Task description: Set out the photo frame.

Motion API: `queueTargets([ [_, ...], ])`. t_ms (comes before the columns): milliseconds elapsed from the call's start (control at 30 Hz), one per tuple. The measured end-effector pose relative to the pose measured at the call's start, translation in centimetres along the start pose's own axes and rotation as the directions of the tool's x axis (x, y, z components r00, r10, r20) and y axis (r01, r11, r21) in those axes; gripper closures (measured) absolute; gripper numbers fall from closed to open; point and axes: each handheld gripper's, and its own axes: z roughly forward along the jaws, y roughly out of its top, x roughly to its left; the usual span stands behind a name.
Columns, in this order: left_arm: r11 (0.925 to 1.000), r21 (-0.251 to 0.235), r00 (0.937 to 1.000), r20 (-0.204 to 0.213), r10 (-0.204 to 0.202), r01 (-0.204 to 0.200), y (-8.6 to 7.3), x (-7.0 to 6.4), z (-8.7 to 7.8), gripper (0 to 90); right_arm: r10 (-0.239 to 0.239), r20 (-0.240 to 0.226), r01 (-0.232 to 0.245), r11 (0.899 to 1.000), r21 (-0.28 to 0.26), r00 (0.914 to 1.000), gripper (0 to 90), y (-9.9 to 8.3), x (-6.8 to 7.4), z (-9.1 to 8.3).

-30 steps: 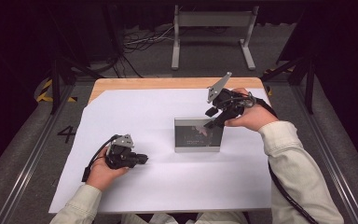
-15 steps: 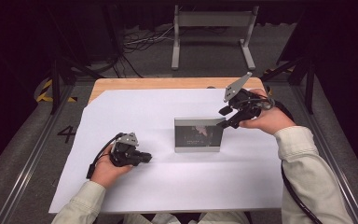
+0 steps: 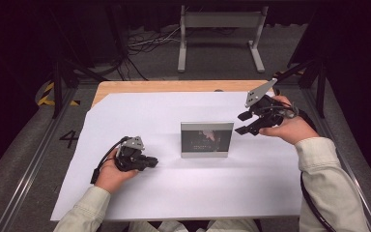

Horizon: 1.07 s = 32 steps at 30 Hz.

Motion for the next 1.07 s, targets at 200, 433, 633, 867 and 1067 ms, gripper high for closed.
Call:
queueTargets([
  [200,1.0000,-0.004,1.0000,-0.004,-0.001,0.001,0.0,0.1,-0.1,82.8,0.031,0.034,-0.030,0.999,-0.037,0.9989,45.4,-1.8,0.3,-0.5],
  [433,1.0000,-0.008,1.0000,-0.009,-0.003,0.003,0.0,0.2,-0.2,82.7,0.069,0.054,-0.066,0.996,-0.058,0.9961,45.0,-4.1,0.7,-1.1],
  [633,0.9999,-0.008,0.9999,-0.009,-0.007,0.007,0.0,0.2,-0.2,82.3,0.096,0.072,-0.091,0.994,-0.065,0.9928,44.8,-5.6,0.8,-1.5],
  [867,0.9999,-0.009,0.9999,-0.008,-0.010,0.010,-0.1,0.2,-0.3,82.1,0.113,0.074,-0.108,0.992,-0.065,0.9909,44.7,-6.2,0.9,-1.3],
  [1067,0.9998,-0.017,0.9999,-0.006,-0.010,0.010,-0.1,0.3,-0.4,80.2,0.124,0.079,-0.118,0.990,-0.077,0.9892,44.8,-6.7,0.9,-1.0],
])
